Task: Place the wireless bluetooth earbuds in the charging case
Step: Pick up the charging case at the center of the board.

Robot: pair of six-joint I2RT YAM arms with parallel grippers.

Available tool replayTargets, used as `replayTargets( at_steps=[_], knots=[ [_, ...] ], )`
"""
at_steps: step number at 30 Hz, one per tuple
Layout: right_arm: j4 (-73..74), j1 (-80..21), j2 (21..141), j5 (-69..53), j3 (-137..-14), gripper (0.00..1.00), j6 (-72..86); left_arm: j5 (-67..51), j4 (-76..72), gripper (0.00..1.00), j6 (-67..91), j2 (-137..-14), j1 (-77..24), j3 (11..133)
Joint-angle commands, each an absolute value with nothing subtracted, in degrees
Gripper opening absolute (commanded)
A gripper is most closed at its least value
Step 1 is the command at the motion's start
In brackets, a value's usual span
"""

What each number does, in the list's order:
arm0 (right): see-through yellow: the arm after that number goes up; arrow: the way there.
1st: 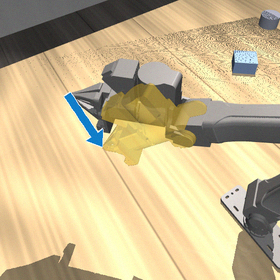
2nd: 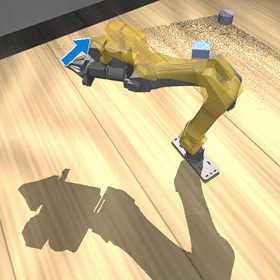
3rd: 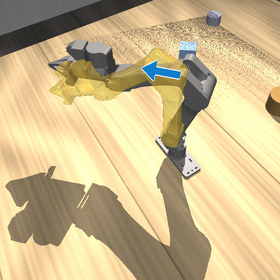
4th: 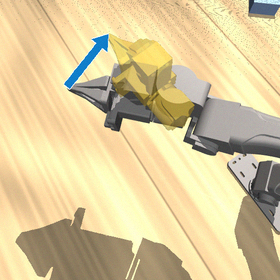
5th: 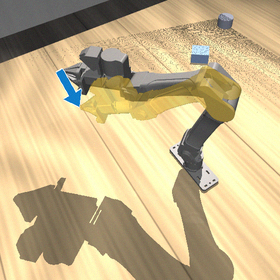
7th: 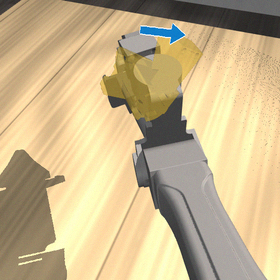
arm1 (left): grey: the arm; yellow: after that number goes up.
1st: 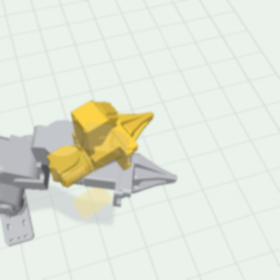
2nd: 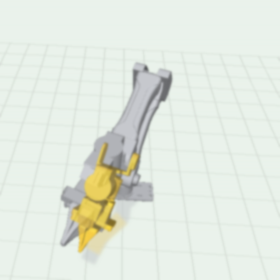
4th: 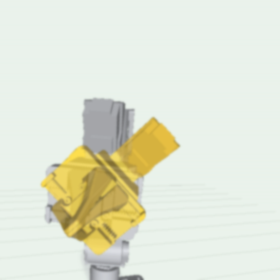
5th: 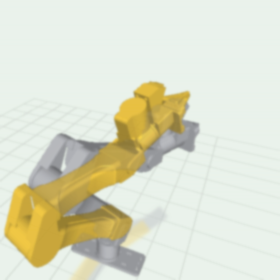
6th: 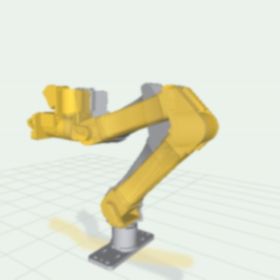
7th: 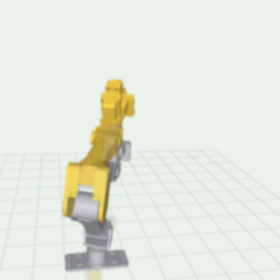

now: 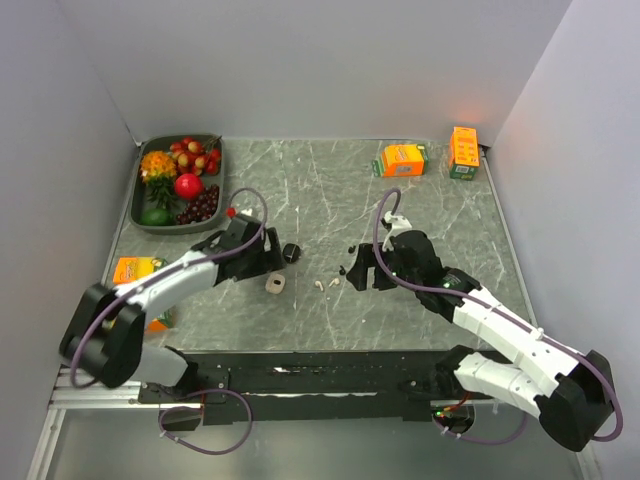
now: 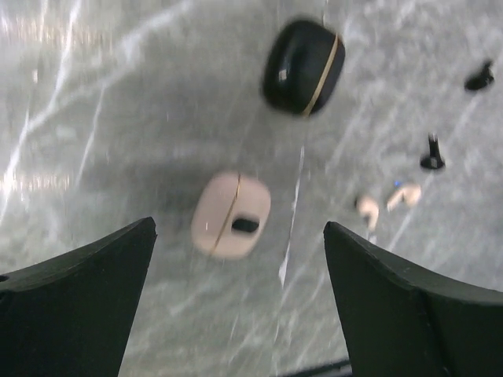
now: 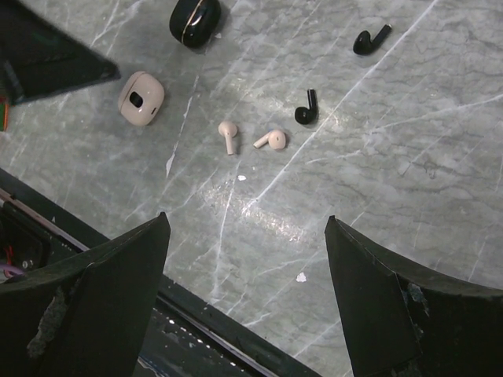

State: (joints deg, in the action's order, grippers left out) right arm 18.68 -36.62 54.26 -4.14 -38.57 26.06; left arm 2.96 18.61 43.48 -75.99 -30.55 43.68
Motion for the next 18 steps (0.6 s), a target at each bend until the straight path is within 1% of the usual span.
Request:
replayTargets(
  at_steps=[1,4,13,18],
  knots=[
    [17.58,-37.00,55.28,-3.87,-42.19,0.88,25.84,7.12,16.08,0.92,42.72,-83.75,-30.67,52.98],
    [17.40,-37.00,55.20,-4.31,-42.36,0.88,25.75,7.38,16.09,0.92,41.57,-88.14,-30.67,56.41],
    [17.49,-37.09,56.34,-5.19,-42.45,0.88,25.49,8.26,16.00,0.92,39.20,-97.29,-30.67,61.52],
    [17.49,-37.09,56.25,-4.66,-42.19,0.88,25.31,8.96,16.08,0.88,38.85,-101.24,-30.67,63.98]
  ],
)
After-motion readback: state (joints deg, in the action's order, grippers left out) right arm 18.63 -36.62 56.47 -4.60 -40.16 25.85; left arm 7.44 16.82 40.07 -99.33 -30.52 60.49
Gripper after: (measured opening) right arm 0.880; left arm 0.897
